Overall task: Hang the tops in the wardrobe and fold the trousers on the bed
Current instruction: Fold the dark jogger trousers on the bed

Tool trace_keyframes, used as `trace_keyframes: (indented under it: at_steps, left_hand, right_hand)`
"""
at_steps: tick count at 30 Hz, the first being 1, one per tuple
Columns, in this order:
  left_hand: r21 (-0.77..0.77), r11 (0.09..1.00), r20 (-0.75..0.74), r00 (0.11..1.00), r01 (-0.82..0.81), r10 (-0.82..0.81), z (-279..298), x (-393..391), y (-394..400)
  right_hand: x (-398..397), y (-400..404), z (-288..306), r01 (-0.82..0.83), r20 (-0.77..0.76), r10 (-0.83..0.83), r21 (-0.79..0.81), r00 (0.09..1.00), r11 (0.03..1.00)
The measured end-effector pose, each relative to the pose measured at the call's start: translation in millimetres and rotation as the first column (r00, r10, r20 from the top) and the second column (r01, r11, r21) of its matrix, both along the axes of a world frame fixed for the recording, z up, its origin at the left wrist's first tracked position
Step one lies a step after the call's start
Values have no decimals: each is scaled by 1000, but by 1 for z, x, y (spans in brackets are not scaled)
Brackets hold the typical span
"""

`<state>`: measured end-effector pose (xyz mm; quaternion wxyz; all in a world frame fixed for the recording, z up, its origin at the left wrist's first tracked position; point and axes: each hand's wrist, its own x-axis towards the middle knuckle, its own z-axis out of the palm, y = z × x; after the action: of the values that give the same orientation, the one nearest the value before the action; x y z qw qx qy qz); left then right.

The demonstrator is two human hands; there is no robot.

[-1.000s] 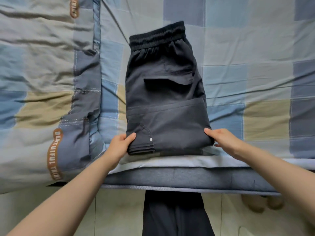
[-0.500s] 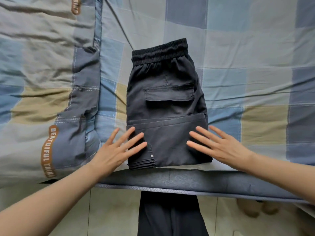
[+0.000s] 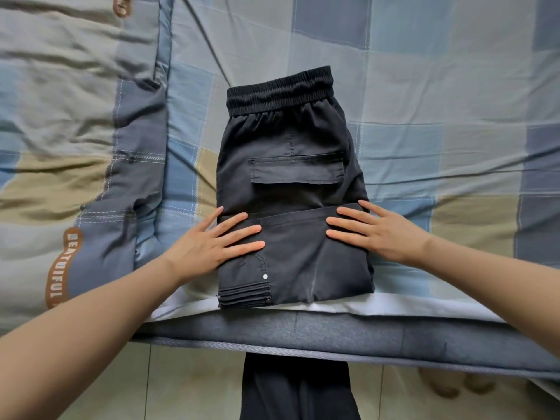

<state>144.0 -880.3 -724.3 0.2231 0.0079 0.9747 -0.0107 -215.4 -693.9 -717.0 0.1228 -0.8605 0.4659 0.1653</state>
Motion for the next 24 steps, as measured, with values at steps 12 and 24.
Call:
trace_keyframes:
  at_steps: [12, 24]
  left_hand:
    - [665, 44, 614, 579, -745, 536, 69, -8, 8]
    - [678, -554, 440, -338, -483, 832, 45, -81, 15]
  right_hand:
    - [8, 22, 66, 525, 399, -862, 683, 313, 507]
    - [34, -68, 38, 860, 284, -912, 496, -295, -123]
